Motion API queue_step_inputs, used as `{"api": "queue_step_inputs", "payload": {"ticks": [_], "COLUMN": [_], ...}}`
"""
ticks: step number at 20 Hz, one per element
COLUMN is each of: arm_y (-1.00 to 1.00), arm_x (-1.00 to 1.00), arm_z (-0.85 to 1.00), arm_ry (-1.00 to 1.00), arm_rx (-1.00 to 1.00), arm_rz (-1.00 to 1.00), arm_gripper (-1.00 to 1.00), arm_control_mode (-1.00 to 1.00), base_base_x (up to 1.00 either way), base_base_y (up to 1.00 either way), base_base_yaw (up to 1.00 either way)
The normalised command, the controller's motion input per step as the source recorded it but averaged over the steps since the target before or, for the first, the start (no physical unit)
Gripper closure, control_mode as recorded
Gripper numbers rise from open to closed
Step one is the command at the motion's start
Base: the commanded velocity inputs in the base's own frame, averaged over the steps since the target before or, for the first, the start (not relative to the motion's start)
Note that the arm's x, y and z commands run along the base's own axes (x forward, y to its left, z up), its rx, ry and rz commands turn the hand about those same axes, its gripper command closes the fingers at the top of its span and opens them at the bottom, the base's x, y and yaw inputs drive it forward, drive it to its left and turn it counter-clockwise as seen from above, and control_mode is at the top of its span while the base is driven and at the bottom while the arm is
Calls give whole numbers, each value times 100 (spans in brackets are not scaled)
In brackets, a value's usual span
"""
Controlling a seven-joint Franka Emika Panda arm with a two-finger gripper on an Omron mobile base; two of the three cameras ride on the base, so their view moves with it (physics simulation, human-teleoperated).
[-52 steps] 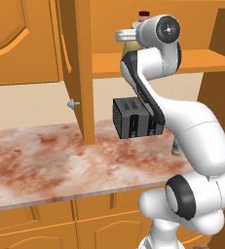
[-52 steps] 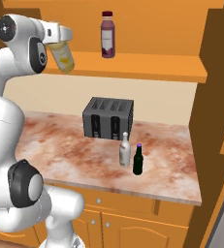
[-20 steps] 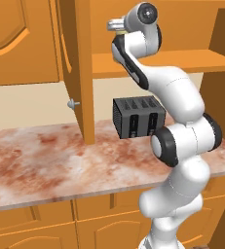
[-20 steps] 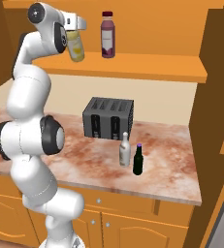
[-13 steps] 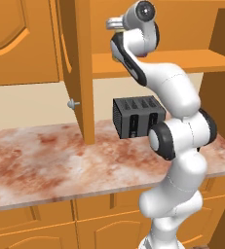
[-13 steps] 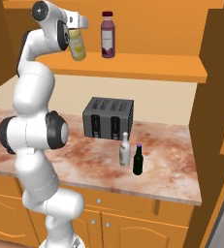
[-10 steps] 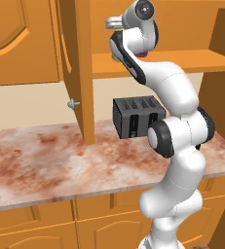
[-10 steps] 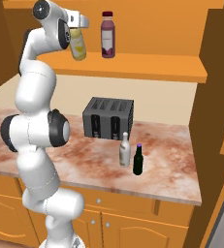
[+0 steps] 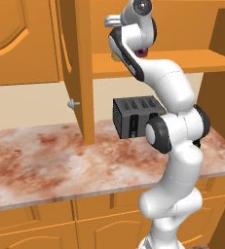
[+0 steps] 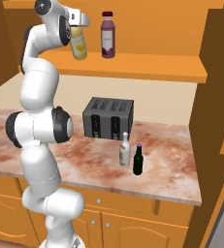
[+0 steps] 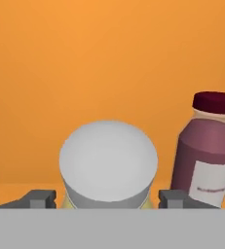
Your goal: Sort all alcoholic drinks to one cabinet, and non-alcoholic drinks to the other.
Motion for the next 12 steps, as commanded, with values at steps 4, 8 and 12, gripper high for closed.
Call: {"api": "queue_step_inputs", "payload": {"ticks": [4,8,12], "arm_y": [0,0,0], "arm_x": [28,15,5], "arm_z": [-40,-48,-44], "arm_ry": [-7,-10,-11], "arm_rx": [0,0,0], "arm_rz": [1,1,2], "arm_gripper": [-100,-100,-100], "arm_control_mode": [-100,-100,-100], "base_base_x": [0,0,0], "base_base_y": [0,0,0], "base_base_yaw": [0,0,0]}}
